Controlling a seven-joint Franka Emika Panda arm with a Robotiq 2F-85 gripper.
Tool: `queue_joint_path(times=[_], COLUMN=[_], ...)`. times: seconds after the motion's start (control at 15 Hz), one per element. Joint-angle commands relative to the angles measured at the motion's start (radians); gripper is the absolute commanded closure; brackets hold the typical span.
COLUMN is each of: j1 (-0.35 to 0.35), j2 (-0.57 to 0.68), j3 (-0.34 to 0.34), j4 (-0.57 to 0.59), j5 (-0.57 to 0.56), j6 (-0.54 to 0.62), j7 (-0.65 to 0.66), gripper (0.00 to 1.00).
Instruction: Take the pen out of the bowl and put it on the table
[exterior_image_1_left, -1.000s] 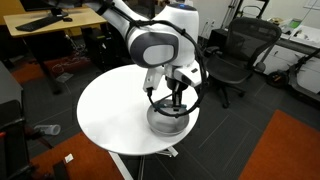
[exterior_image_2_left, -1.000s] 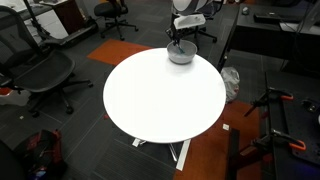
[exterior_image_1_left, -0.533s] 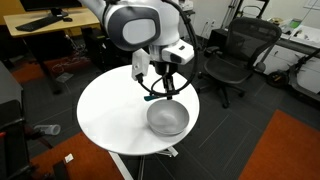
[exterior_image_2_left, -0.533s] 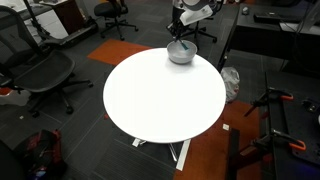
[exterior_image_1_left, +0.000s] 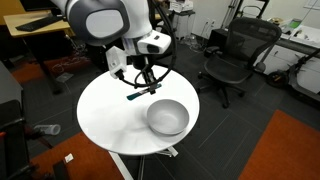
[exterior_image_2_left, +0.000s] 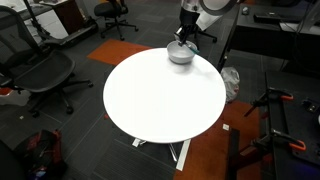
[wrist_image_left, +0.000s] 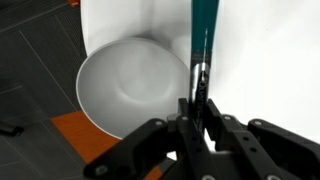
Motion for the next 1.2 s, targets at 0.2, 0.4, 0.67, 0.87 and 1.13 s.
queue_joint_path(times=[0.2, 0.4, 0.67, 0.87, 1.13], j1=[-0.017, -0.021, -0.039, -0.061, -0.105], j2=[-0.104, -0.091, -0.062, -0.032, 0.018], j3=[0.069, 0.080, 0.093, 0.104, 0.132], j4=[-0.174, -0.193, -0.206, -0.199, -0.181], j5=[0.010, 0.014, 0.029, 0.048, 0.096], j6=[0.024, 0.016, 0.024, 0.023, 0.026], j7=[-0.131, -0.155, -0.198, -0.239, -0.315], gripper=[0.95, 0.95, 0.95, 0.95, 0.95])
